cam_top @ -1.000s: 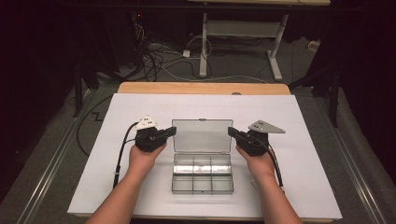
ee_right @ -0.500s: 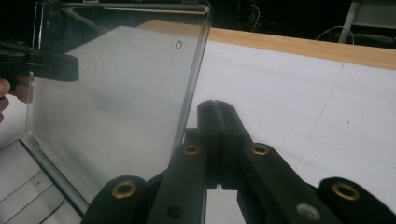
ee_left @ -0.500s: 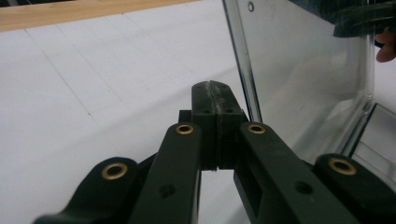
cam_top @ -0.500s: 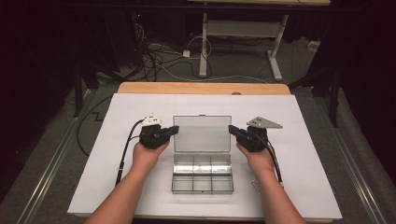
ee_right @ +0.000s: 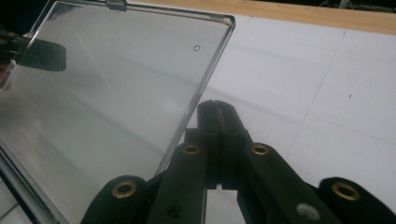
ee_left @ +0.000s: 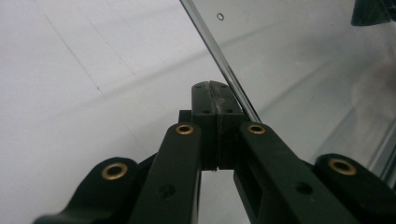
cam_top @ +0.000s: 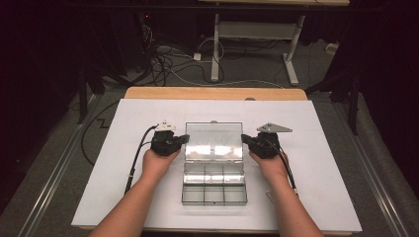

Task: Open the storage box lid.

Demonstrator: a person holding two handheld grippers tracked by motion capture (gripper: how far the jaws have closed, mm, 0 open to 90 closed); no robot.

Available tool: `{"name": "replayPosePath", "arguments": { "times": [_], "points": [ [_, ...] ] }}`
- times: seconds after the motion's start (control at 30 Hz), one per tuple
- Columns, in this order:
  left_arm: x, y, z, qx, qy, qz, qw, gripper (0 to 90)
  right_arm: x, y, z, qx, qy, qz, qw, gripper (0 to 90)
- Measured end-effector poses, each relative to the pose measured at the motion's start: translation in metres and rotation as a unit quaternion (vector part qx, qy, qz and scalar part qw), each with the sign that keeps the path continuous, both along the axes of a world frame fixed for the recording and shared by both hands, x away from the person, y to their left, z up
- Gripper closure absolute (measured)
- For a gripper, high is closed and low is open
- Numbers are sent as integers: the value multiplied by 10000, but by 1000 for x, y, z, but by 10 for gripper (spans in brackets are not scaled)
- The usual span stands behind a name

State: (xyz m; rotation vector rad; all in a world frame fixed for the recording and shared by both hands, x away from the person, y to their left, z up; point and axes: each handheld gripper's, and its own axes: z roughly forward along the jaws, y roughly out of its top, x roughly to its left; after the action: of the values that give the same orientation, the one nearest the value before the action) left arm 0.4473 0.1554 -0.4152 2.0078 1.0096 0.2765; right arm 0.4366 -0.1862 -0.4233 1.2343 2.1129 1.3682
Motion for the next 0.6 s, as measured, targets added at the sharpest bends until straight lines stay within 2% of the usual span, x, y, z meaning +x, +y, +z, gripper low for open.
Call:
{"name": "replayPosePath", "arguments": {
  "times": [0.1, 0.4, 0.6],
  "points": [
    [2, 0, -3, 1, 127, 5, 9999, 877, 2, 1, -3, -102, 51, 1, 9999, 900],
    [6, -1, -11, 226, 404, 31, 9989, 877, 5, 4, -12, -300, 252, 12, 9992, 900],
    [8, 0, -13, 353, 509, 54, 9981, 877, 8, 3, -17, -370, 436, 5, 9984, 900]
  ]
}}
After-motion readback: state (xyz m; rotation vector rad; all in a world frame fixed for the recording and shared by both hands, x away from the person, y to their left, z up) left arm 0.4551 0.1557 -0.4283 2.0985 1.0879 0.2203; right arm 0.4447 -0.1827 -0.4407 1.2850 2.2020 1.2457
